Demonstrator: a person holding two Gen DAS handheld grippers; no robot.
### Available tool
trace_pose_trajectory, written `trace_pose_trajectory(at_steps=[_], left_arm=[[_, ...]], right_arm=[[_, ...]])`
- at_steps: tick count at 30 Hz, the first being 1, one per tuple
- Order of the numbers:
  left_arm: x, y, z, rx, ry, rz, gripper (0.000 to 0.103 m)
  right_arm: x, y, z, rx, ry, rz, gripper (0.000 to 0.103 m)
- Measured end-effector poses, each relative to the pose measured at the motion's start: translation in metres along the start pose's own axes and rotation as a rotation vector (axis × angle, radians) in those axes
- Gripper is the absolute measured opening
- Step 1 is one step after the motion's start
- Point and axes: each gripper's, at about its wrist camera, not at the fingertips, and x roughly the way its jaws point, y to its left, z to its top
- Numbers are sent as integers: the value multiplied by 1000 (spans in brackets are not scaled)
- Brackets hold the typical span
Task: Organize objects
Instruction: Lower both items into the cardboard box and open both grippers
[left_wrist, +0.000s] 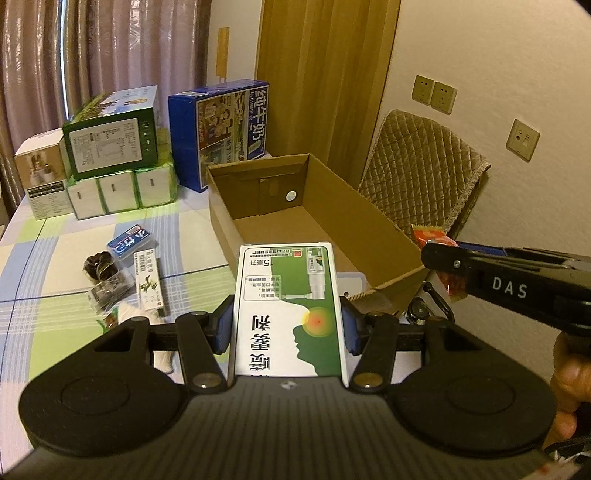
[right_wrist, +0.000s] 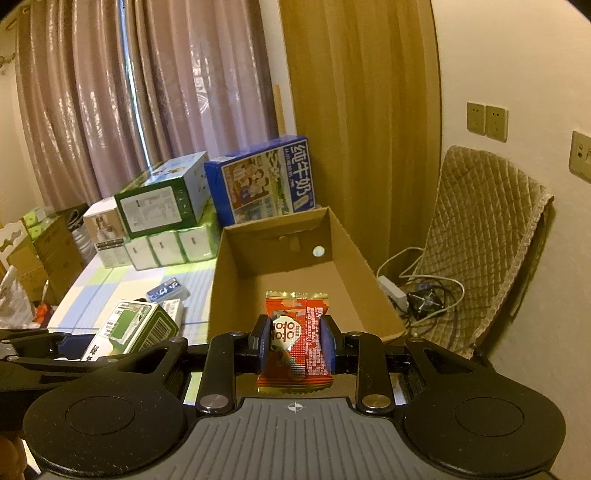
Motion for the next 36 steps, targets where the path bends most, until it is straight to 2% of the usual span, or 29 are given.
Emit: trace_pose_trajectory(at_steps=[20, 36], left_arm=[[79, -13, 58, 25, 36, -14, 51], [124, -13, 76, 44, 61, -25, 51]], right_arm=[[76, -41, 54, 12, 43, 35, 26], [116, -58, 66, 46, 68, 45, 26]])
